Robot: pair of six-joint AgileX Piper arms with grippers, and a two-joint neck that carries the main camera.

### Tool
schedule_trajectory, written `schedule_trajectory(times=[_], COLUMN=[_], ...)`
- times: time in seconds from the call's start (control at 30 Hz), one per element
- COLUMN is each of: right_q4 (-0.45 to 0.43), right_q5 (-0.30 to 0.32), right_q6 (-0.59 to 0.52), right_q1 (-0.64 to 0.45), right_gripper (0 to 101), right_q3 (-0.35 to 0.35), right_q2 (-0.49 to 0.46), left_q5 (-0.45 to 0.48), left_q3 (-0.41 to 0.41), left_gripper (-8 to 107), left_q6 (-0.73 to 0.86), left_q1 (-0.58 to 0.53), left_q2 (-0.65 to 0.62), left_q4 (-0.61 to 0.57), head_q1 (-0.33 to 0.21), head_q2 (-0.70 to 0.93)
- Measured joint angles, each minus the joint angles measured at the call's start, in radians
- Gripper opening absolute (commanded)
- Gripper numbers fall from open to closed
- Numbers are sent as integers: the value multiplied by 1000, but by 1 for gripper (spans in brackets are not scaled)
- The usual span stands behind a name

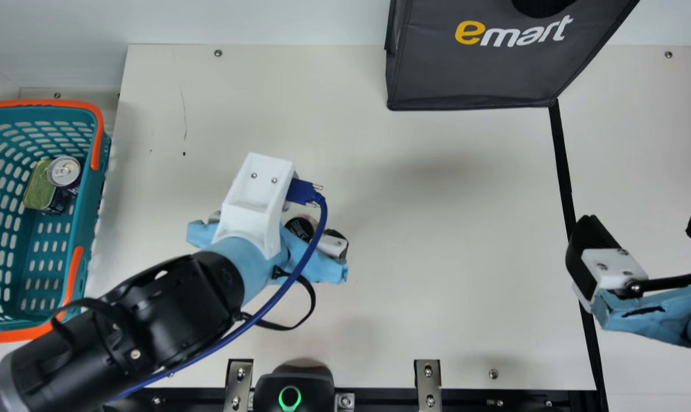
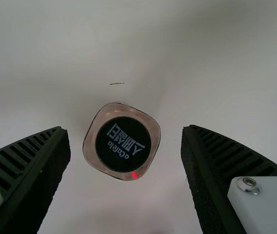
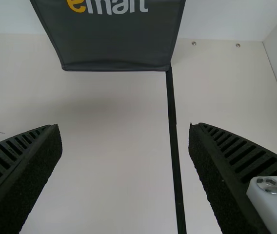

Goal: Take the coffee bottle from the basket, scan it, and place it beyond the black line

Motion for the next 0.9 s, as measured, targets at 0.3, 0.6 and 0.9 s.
schedule_trajectory(times=[0.3,0.6,0.9], right_q4=[0,0,0], right_q5=[0,0,0], right_q6=[0,0,0], right_q1=[0,0,0], right_gripper=[91,91,91], right_q3=[0,0,0], right_q2=[0,0,0], left_q5=[-10,-21,-19], left_q3=[4,11,15], left_gripper=[90,77,17], left_q6=[-14,-26,-36], left_q1=[0,0,4], left_q2=[19,29,33], left_q4=[0,-6,-6], head_q1=[0,0,-2], head_q2=[0,0,0])
